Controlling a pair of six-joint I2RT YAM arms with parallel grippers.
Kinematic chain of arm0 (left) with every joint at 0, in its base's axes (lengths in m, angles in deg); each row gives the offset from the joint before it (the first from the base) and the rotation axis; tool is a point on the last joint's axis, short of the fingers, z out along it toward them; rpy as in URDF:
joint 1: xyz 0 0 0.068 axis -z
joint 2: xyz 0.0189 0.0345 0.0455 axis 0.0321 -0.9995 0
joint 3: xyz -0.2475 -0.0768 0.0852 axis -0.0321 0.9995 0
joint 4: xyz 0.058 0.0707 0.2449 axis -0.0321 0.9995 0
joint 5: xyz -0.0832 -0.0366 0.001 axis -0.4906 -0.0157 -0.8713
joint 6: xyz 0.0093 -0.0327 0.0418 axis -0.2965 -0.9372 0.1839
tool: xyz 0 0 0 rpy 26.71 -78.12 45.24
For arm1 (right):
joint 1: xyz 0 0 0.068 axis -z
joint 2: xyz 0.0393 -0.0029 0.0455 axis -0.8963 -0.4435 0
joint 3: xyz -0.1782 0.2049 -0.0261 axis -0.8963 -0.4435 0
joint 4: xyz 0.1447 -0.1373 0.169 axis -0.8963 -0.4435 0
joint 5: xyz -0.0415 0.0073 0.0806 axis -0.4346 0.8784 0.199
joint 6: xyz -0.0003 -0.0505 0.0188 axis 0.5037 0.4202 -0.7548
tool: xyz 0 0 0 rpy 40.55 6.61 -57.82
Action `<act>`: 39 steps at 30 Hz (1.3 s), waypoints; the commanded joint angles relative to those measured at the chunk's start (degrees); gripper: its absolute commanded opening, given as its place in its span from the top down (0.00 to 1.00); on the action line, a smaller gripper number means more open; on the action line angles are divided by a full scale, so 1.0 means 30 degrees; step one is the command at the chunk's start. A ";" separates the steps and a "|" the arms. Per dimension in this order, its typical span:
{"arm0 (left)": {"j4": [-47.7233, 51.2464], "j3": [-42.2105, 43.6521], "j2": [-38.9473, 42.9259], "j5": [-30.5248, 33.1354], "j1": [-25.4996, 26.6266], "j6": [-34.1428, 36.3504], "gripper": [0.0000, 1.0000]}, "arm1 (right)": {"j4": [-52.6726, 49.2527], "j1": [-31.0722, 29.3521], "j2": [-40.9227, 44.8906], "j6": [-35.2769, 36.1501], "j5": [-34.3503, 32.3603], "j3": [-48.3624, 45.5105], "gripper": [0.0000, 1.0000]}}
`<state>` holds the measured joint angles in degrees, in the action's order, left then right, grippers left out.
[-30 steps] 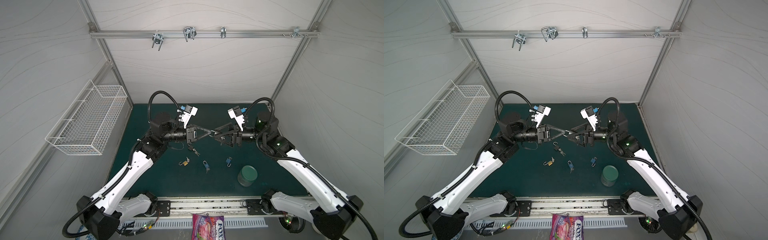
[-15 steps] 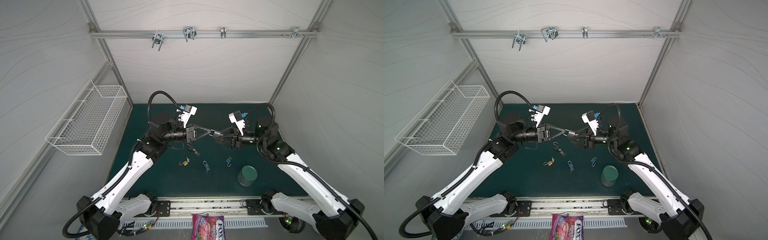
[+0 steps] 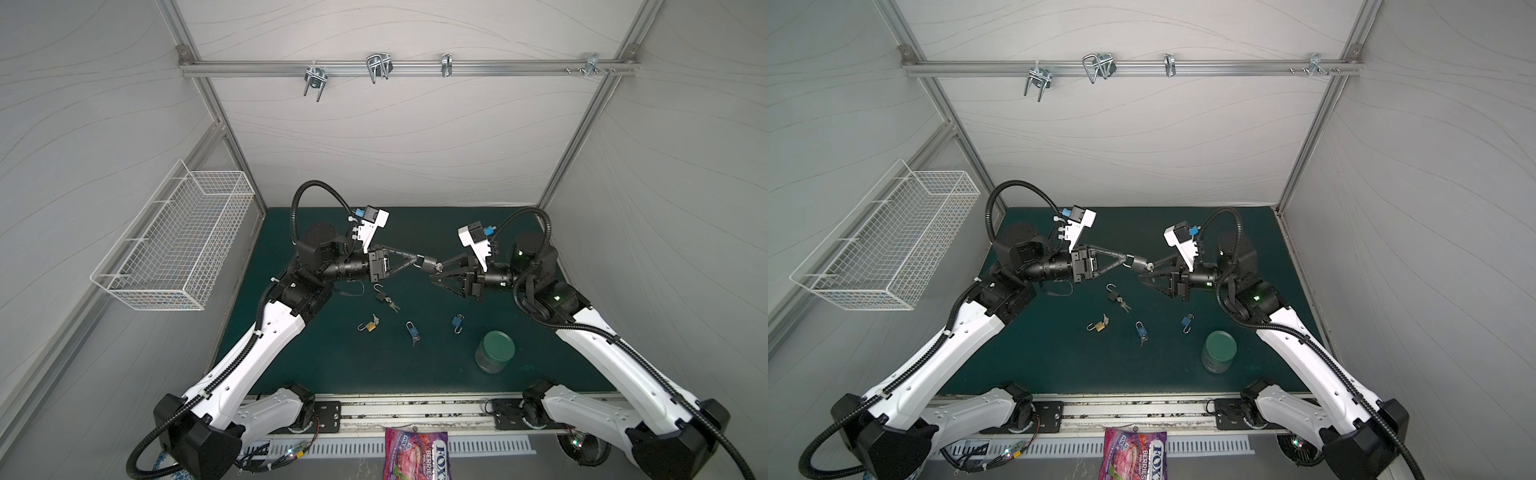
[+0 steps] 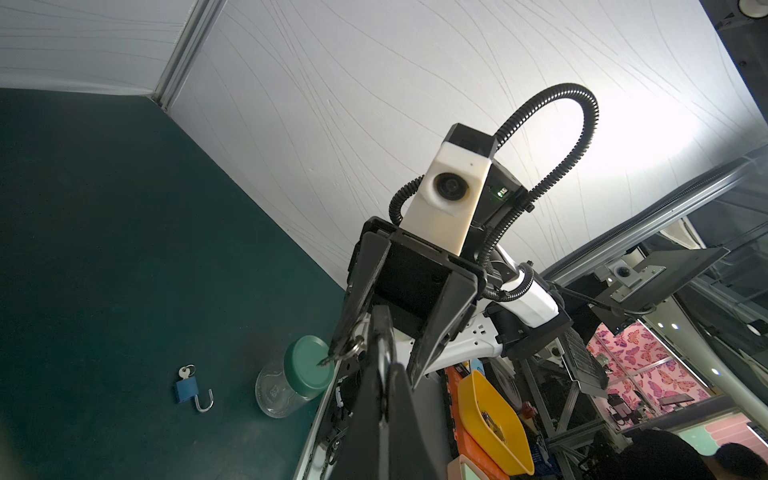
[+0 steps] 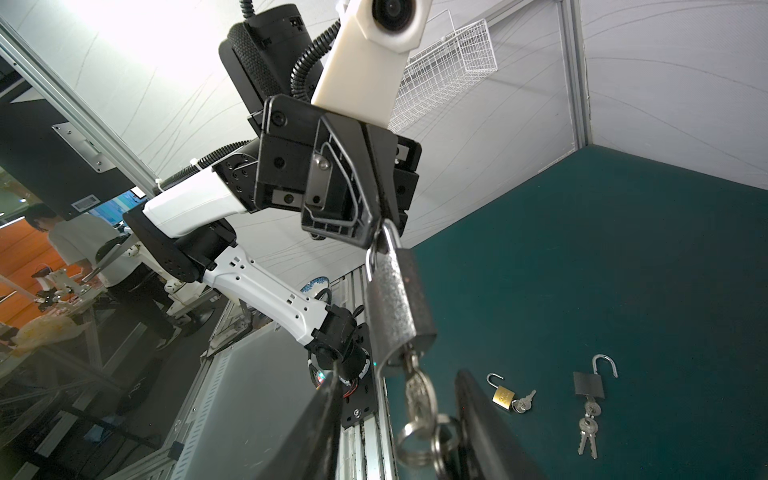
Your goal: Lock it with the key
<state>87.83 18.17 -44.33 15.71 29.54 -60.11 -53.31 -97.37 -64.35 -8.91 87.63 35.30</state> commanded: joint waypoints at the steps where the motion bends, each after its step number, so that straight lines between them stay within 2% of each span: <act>1: -0.0977 -0.0628 0.0306 -0.0042 -0.0149 0.0000 1.00 | 0.0152 -0.0046 -0.0038 0.0187 0.0136 -0.0223 0.55; 7: -0.1331 -0.0654 0.0365 0.0142 -0.0345 -0.0245 1.00 | 0.0094 -0.0106 -0.0129 0.0238 0.0034 -0.0512 0.56; 14: -0.1315 -0.0742 0.0293 0.0234 -0.0420 -0.0304 1.00 | 0.0359 -0.0107 -0.0072 0.0116 -0.0094 -0.0723 0.63; 32: -0.0440 -0.0694 0.0848 0.0407 -0.0941 0.0152 1.00 | -0.0936 0.0152 0.1286 0.0623 -0.1855 -0.0773 1.00; 39: -0.0138 -0.0695 0.1420 0.0248 -0.1007 0.0287 1.00 | -0.2720 0.0497 0.1932 0.1400 -0.3363 -0.0532 1.00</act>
<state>89.93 18.17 -42.10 16.95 27.01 -59.87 -57.42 -96.56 -60.15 -7.03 80.25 32.70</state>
